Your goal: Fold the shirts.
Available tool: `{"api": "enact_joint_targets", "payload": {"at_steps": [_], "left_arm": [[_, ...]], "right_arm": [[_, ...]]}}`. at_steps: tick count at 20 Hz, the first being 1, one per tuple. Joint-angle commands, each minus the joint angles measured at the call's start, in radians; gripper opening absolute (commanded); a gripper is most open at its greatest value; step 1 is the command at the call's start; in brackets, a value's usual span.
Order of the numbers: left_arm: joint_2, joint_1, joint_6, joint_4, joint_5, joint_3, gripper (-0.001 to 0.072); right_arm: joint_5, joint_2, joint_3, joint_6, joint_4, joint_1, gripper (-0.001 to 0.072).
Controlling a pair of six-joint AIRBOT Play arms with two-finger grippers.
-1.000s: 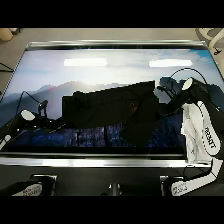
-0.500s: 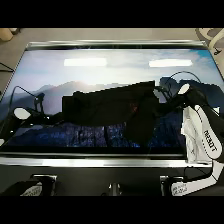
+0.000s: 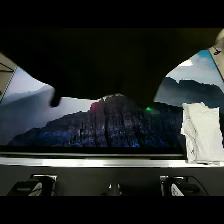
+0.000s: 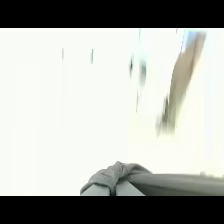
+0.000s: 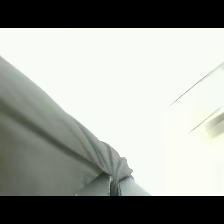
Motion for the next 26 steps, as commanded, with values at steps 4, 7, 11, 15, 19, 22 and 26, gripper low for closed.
{"api": "enact_joint_targets", "payload": {"at_steps": [4, 7, 11, 15, 19, 22, 26], "left_arm": [[0.101, -0.001, -0.142, 0.048, -0.007, 0.156, 0.0022], [0.074, -0.001, -0.137, 0.071, -0.023, 0.156, 0.0022], [-0.051, -0.001, -0.138, 0.164, -0.247, 0.152, 0.0022], [-0.259, -0.001, -0.124, 0.168, -0.367, 0.013, 0.0023], [-0.501, -0.001, -0.105, 0.168, -0.354, -0.218, 0.0023], [-0.69, -0.001, -0.107, 0.166, -0.31, -0.221, 0.0023], [-0.839, -0.001, -0.108, 0.163, -0.178, -0.135, 0.0023]], "right_arm": [[-0.037, 0.235, 0.049, 0.111, -0.114, 0.0, 0.0017], [0.02, 0.192, 0.049, 0.115, -0.122, 0.0, 0.0017], [0.147, 0.05, 0.049, 0.139, -0.148, 0.0, 0.0017], [0.452, -0.261, 0.02, 0.177, -0.158, 0.001, 0.0017], [0.46, -0.579, -0.135, 0.201, -0.09, 0.001, 0.0016], [0.313, -0.75, -0.136, 0.224, -0.029, 0.002, 0.0016], [0.057, -0.84, -0.136, 0.245, 0.026, 0.002, 0.0017]]}}
